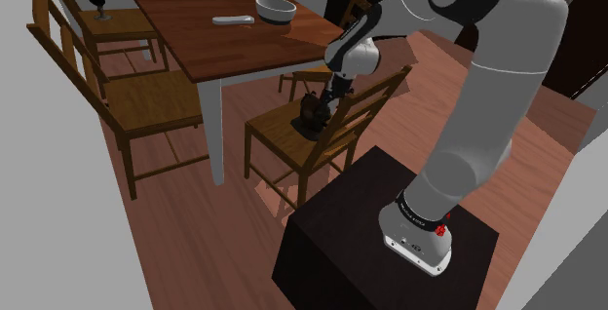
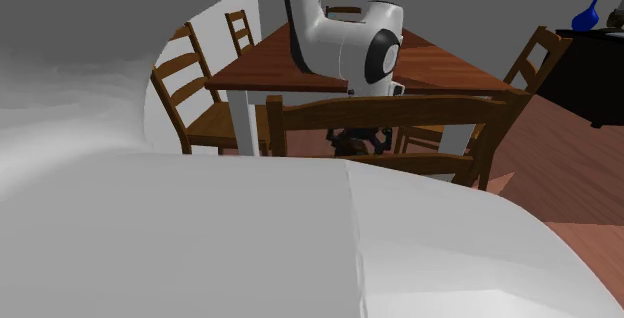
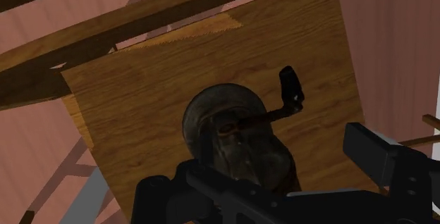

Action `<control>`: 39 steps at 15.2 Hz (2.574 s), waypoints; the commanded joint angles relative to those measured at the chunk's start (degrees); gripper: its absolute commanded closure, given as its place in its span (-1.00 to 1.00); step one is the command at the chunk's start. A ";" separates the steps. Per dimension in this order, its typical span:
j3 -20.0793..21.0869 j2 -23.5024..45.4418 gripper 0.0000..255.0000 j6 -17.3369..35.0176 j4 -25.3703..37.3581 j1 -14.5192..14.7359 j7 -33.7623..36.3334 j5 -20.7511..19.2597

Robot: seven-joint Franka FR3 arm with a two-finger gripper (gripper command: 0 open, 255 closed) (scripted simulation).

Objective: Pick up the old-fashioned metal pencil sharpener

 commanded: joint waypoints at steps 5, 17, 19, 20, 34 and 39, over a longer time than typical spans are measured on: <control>2.96 9.67 -1.00 2.45 6.25 -3.47 -4.41 5.58; 4.60 13.76 1.00 5.33 7.40 -4.69 -6.03 7.54; 4.60 13.75 1.00 5.34 7.38 -4.70 -6.05 7.54; 4.60 13.74 1.00 5.33 7.38 -4.70 -6.04 7.54; 1.22 5.16 1.00 -1.15 5.52 -2.22 -2.43 3.08; 0.48 3.03 1.00 -3.00 5.36 -1.72 -1.43 1.81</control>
